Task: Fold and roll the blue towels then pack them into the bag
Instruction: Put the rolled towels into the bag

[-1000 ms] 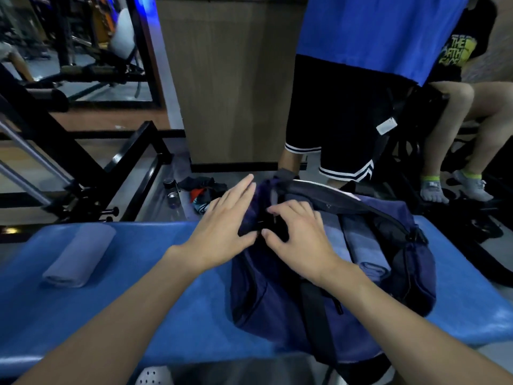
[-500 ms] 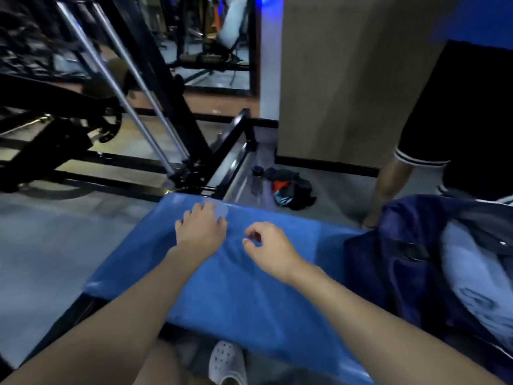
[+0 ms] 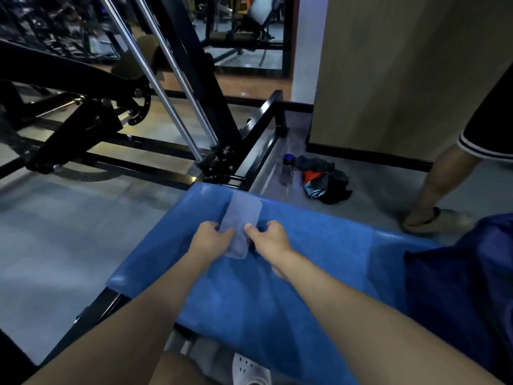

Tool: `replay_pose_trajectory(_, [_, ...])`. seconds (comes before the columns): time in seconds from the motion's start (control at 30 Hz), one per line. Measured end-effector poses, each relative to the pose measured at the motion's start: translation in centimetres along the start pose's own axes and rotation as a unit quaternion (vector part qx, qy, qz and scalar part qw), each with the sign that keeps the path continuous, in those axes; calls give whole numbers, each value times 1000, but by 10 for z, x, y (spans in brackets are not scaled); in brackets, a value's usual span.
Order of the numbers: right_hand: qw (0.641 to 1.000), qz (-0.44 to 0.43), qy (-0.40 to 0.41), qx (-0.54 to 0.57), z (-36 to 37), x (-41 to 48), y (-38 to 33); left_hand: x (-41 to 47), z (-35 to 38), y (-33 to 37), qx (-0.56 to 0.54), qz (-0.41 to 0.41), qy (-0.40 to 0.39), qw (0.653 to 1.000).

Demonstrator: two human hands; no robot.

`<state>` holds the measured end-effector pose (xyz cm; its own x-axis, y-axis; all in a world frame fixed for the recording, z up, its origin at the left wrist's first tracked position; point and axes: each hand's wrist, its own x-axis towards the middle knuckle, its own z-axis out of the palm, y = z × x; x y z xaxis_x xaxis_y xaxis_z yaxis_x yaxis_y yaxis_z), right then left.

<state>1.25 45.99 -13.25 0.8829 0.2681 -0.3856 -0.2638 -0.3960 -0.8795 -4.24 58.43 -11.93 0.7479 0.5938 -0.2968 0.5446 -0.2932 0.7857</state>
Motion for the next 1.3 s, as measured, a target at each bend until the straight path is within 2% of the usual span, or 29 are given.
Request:
replay_pose_trajectory(0.1, [997,38,22,71,1,8,4,-8,3,-1,-60,1,-60,996])
replay_pose_trajectory(0.23, [986,60,-1,153,-13,2,4,-22,0,-1,-114,7,-154,982])
replay_pose_trajectory(0.33, [983,17,3,184,-35,-20,-3,-38,0,8,-129,35,-196,972])
replay_pose_trajectory(0.53, [979,-90,36,180,-105,-91,-12,-89,17,60,-228,115,-219,942])
replay_pose_trajectory(0.73, [964,-150,55,211,-186,-173,-3,-158,52,115,-207,209,-314,903])
replay_pose_trajectory(0.97, [951,-214,117,192,-283,-251,32,-241,116,167,-210,289,-336,872])
replay_pose_trajectory(1.1, [939,-237,234,80,-346,-283,70,-279,156,189,-203,312,-327,868])
replay_pose_trajectory(1.17, [925,-234,292,-61,-380,-291,99,-294,177,195,-190,317,-325,871])
replay_pose_trajectory(1.23, [884,-211,344,-236,-411,-296,126,-306,197,197,-156,313,-335,875])
replay_pose_trajectory(1.3, [841,-177,367,-357,-434,-299,144,-316,216,197,-113,311,-359,872])
